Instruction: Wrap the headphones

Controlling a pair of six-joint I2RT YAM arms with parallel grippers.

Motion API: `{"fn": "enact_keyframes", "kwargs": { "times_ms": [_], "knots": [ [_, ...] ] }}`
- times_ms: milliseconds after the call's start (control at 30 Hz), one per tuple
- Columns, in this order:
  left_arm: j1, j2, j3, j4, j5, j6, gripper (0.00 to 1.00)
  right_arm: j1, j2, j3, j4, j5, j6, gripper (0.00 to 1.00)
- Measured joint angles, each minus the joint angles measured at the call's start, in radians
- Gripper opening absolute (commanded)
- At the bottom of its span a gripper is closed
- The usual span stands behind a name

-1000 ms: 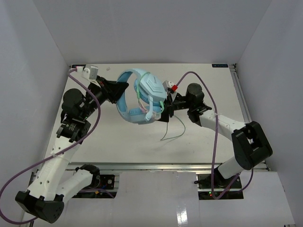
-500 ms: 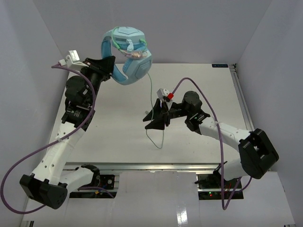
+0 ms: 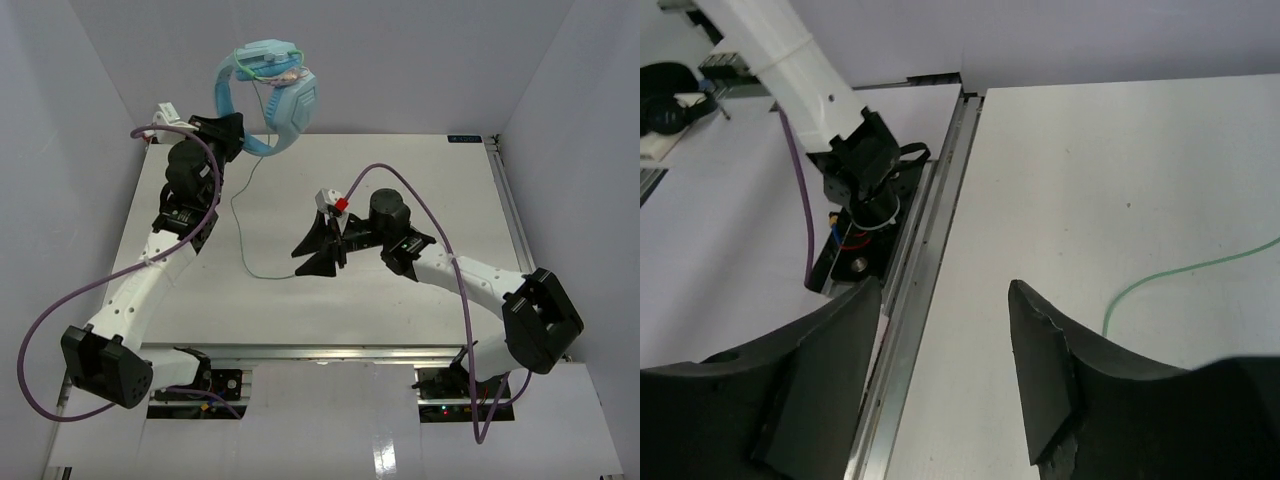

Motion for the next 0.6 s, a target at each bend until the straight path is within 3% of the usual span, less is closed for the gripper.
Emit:
{"fn": "enact_keyframes", "kwargs": {
  "times_ms": [67, 100, 300, 600],
  "knots": [
    [-0.004, 0.002, 0.004, 0.0, 0.001, 0.016, 0.0, -0.006, 0.008, 0.02, -0.03, 0.035, -0.019, 0.91],
    [-0.006, 0.001, 0.007, 0.001, 0.002, 0.027, 0.0, -0.016, 0.012, 0.028, -0.035, 0.054, -0.024, 0.93],
    [-0.015, -0.049, 0.018, -0.001, 0.019, 0.073, 0.0, -0.122, 0.096, 0.039, 0.15, 0.14, 0.094, 0.9],
    [-0.027, -0.159, 0.043, -0.008, 0.038, 0.08, 0.0, -0.111, 0.459, 0.277, 0.505, 0.233, 0.421, 0.9]
  ]
}}
